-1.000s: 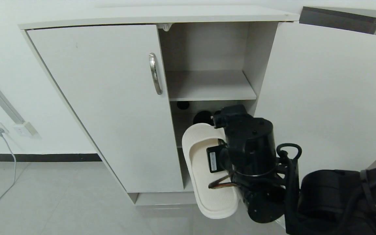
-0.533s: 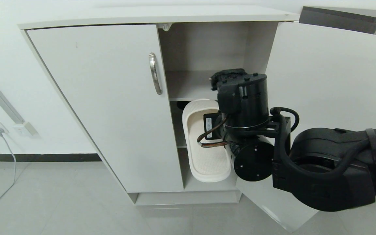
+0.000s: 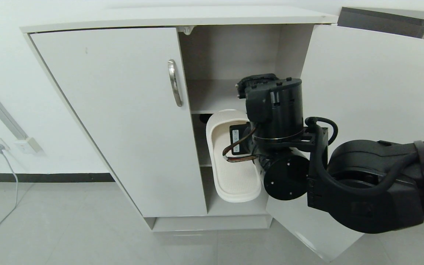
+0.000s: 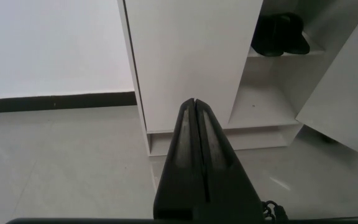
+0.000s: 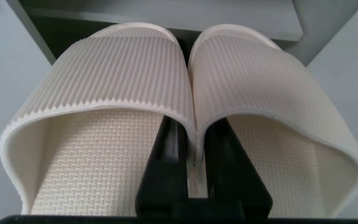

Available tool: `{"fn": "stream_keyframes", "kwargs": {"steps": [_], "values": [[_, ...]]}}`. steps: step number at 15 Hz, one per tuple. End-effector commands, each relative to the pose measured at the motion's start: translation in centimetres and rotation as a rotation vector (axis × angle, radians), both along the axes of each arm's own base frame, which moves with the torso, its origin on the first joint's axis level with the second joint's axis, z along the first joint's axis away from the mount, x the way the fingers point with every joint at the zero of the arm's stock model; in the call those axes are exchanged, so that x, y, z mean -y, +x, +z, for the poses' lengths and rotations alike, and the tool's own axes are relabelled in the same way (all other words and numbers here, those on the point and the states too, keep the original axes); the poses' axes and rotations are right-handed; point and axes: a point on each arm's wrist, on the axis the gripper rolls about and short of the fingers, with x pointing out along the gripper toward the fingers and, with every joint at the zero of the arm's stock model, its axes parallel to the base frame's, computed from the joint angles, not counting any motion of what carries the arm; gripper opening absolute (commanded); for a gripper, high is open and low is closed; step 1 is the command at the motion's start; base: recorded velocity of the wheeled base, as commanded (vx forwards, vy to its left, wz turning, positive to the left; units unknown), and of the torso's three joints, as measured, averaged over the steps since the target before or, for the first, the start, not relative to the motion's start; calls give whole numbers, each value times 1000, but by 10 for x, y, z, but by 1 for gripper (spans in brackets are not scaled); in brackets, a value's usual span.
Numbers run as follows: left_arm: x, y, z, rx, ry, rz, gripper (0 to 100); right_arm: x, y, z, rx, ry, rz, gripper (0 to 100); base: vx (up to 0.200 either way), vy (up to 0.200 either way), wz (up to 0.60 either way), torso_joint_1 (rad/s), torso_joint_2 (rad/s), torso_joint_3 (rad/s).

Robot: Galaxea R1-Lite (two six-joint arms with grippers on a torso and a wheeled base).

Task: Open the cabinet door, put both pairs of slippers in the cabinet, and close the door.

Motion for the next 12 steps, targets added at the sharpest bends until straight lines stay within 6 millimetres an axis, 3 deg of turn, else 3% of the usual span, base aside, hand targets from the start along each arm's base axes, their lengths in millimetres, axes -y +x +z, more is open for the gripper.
{"fn": "stream_keyframes", "kwargs": {"steps": [1,12], "values": [[0,0,0,-1,0,0,0,1,0,3,6,9,-1,0,200,0,0,2,7,2],[0,0,0,-1,0,0,0,-2,5,2,9,-12,-4,0,200,0,0,1,4,4]]}}
